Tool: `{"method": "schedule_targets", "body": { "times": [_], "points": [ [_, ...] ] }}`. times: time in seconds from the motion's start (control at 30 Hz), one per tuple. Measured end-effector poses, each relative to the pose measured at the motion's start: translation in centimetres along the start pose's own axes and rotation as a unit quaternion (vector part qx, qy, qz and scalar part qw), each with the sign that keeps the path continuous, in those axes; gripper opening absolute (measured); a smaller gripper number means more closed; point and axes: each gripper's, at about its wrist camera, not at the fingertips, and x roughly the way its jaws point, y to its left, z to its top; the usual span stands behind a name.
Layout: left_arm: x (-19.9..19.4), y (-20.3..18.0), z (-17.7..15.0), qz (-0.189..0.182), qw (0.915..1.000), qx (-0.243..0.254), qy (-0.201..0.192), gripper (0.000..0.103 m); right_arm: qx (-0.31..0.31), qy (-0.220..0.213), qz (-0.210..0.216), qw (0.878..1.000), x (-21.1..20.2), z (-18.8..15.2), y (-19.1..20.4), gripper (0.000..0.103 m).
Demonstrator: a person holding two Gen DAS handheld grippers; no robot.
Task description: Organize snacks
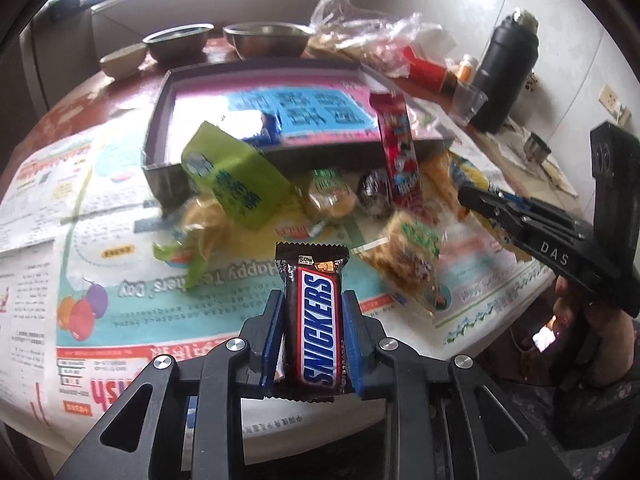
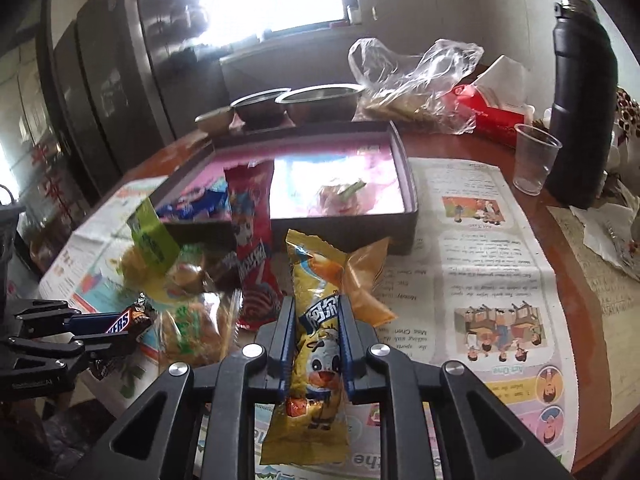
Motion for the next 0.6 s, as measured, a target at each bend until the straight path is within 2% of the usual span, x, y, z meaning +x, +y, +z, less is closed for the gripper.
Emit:
{"method": "schedule_targets", "body": {
  "times": [0.37,0.6],
  "points": [
    [-2.1,1.5,2.5,-0.005,0.9984,-0.030,-0.047,0.029,0.007,-0.019,0.004,1.000,-0.7,1.4,0.1,0.020],
    [-2.3,2.0,3.9,-0.008,0.9973,-0.040,-0.061,0.029,0.010,-0.038,0.012,0.999,-1.0,2.7,0.5,0.020]
  ]
}}
